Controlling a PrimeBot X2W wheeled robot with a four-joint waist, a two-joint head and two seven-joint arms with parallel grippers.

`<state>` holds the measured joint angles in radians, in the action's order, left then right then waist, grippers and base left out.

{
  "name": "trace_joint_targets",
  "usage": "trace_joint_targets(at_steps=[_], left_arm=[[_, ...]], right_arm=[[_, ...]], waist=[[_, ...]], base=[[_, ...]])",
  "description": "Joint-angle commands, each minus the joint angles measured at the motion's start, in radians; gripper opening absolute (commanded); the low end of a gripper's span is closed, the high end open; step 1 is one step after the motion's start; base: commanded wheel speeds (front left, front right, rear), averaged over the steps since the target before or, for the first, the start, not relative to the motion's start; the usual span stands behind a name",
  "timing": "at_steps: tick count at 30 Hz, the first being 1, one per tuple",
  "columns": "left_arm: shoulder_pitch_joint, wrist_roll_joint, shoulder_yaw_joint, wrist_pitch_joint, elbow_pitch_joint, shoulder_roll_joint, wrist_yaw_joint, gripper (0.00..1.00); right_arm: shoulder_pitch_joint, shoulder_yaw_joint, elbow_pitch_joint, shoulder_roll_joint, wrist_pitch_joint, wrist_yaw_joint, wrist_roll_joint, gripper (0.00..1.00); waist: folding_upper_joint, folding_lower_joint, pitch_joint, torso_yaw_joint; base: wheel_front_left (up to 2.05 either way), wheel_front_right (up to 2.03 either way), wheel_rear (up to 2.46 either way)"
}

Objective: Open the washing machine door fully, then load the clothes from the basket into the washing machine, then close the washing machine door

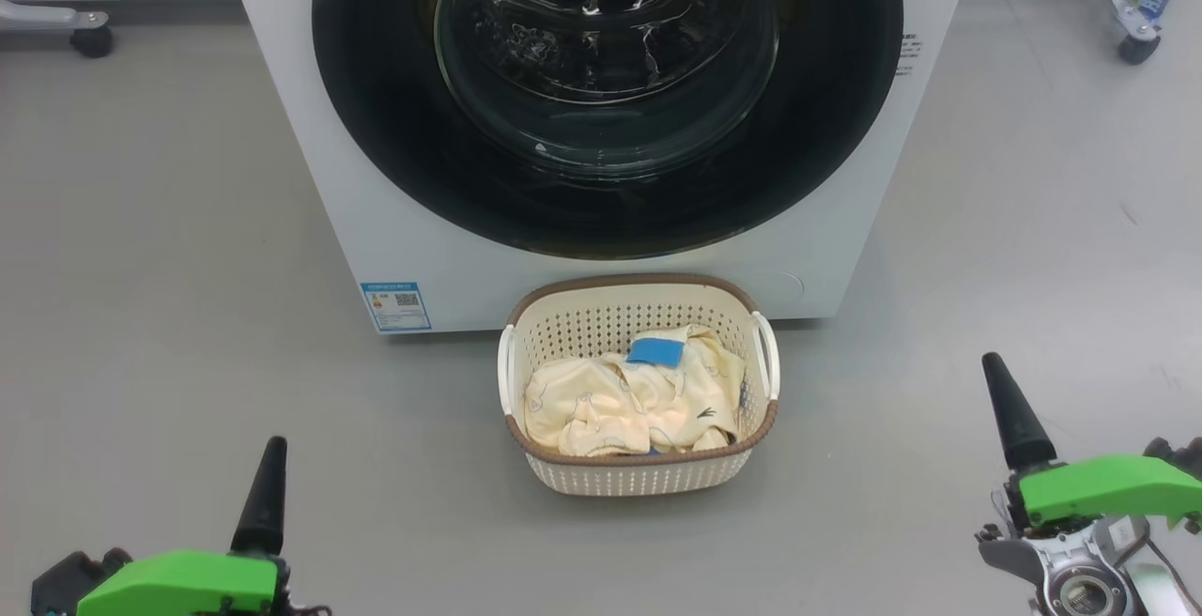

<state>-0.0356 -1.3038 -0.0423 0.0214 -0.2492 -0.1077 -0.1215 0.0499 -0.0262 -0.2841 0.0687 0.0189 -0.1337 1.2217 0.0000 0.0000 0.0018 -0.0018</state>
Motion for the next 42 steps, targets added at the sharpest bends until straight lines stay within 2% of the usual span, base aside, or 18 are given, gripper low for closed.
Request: trace_joint_targets(at_steps=[1, 23, 42], left_arm=[[-0.053, 0.029, 0.008, 0.015, 0.042, -0.027, -0.004, 1.0], [-0.064, 0.248, -0.02, 0.08, 0.06, -0.069, -0.006, 1.0], [-0.072, 0.543, -0.026, 0.135, 0.064, -0.097, -0.007, 1.0]], right_arm=[[0.063, 0.013, 0.041, 0.028, 0.016, 0.001, -0.037, 1.0], [0.093, 0.065, 0.049, 0.054, 0.081, 0.002, -0.326, 1.0], [0.117, 0.09, 0.044, 0.065, 0.115, 0.002, -0.561, 1.0]], waist=[[0.0, 0.0, 0.0, 0.0], [0.0, 0.0, 0.001, -0.002], [0.0, 0.0, 0.002, -0.003]], base=[[0.0, 0.0, 0.0], [0.0, 0.0, 0.0], [0.0, 0.0, 0.0]])
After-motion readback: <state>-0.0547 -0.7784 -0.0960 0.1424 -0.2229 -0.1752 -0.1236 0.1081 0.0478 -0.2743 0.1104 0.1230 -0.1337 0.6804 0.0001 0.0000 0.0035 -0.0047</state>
